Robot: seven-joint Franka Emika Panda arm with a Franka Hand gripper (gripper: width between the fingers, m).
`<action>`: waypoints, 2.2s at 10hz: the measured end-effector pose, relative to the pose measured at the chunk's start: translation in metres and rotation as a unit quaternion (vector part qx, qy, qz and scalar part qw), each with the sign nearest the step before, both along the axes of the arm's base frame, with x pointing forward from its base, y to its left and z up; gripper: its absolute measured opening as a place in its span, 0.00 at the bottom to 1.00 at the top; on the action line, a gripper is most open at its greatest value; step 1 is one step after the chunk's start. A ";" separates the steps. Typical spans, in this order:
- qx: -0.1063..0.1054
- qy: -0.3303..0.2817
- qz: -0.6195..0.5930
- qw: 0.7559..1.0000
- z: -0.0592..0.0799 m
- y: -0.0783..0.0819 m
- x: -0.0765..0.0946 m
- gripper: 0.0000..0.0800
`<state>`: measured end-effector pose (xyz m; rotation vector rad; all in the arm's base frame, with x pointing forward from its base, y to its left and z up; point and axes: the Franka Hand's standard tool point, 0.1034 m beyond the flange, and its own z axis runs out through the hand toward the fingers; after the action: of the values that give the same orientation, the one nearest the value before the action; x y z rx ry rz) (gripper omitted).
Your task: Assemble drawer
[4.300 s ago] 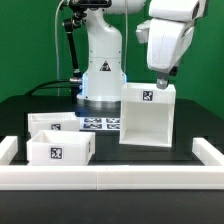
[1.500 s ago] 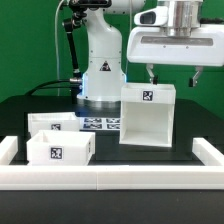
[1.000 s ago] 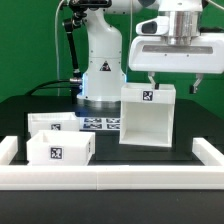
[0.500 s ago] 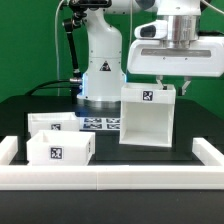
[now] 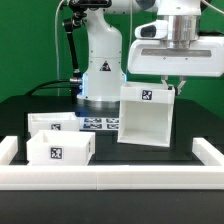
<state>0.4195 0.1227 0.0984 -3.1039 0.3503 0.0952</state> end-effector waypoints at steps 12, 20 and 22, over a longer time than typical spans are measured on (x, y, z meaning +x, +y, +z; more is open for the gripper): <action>0.020 -0.044 -0.013 0.999 0.001 -0.011 0.111 0.05; 0.030 -0.053 -0.075 0.995 0.003 -0.009 0.134 0.05; 0.032 -0.048 -0.144 0.988 0.001 -0.007 0.134 0.05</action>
Offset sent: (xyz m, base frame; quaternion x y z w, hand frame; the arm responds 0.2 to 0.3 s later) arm 0.0000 0.0000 0.0000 0.0000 0.0000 0.0000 1.0000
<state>0.5539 0.1155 0.0997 -2.9428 0.7695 -0.0457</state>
